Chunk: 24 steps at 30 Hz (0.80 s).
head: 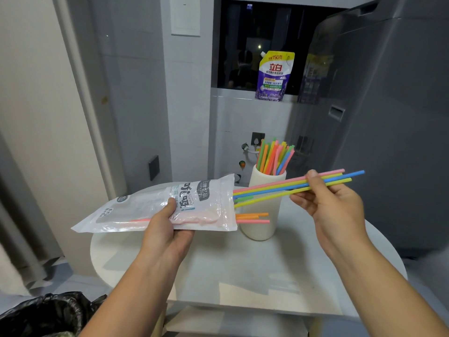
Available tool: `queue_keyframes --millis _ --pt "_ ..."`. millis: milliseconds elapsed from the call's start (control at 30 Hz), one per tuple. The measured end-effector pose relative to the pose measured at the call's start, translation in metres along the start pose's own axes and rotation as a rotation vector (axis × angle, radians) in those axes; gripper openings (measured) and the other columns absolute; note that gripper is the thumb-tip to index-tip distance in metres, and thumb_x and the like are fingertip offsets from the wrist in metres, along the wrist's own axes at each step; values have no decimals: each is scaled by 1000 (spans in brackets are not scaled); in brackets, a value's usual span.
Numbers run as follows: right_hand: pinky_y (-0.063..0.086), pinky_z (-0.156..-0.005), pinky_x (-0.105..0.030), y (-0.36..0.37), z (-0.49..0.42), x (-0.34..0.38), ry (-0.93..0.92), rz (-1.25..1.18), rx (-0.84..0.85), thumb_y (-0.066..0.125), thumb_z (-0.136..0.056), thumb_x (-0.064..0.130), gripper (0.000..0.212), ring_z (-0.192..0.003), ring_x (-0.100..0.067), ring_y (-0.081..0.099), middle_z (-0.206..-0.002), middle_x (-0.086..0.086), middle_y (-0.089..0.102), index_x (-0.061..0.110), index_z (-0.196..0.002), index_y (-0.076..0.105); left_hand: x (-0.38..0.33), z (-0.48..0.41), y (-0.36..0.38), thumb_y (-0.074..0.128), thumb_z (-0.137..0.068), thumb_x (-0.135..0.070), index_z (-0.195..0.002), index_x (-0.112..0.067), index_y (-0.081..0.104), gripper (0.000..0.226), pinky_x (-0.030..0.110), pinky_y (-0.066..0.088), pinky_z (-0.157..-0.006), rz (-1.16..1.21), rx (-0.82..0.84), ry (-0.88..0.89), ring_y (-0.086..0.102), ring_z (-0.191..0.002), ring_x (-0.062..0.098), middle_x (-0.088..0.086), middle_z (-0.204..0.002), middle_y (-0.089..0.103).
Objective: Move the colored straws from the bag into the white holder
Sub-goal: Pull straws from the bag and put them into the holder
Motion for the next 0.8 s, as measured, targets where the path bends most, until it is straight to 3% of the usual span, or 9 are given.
queue_keyframes --millis 200,467,633,667,800 --pt "60 -65 -24 -13 -16 37 -131 116 -5 67 -95 23 23 -65 -21 75 -66 -4 76 7 -80 72 -3 -2 -1 55 -104 -9 -113 -3 67 16 39 60 -45 8 -15 8 80 -69 24 10 -83 82" --pt "62 -68 -28 -21 -29 91 -332 242 -19 67 -95 26 22 -68 -20 77 -65 4 76 11 -80 71 -5 -6 -4 56 -104 -10 -113 -4 67 15 38 61 -48 -10 -31 8 80 -72 23 9 -86 82" --pt "62 -64 -26 -9 -32 124 -481 390 -14 67 -95 29 19 -67 -17 77 -70 10 77 22 -77 71 -1 -7 -4 56 -104 -11 -123 -3 66 23 47 60 -83 -38 -29 11 77 -96 24 9 -105 81" --pt "62 -63 -26 -6 -32 130 -507 432 -15 68 -94 31 19 -66 -16 77 -70 9 77 25 -77 70 0 -6 -4 55 -104 -11 -123 -3 66 23 48 60 -82 -42 -29 10 77 -95 24 9 -105 80" --pt "62 -61 -25 8 -32 146 -588 546 3 68 -94 34 16 -67 -10 76 -81 6 76 21 -85 72 3 -5 -4 55 -104 -10 -110 -2 67 16 44 62 -48 -64 -20 -2 80 -73 23 9 -89 82"
Point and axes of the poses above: each hand's wrist, its own z-axis away from the middle knuckle, its own y-axis out of the palm, x = y × z, the point moved 6 cm from there along -z, towards the middle knuckle
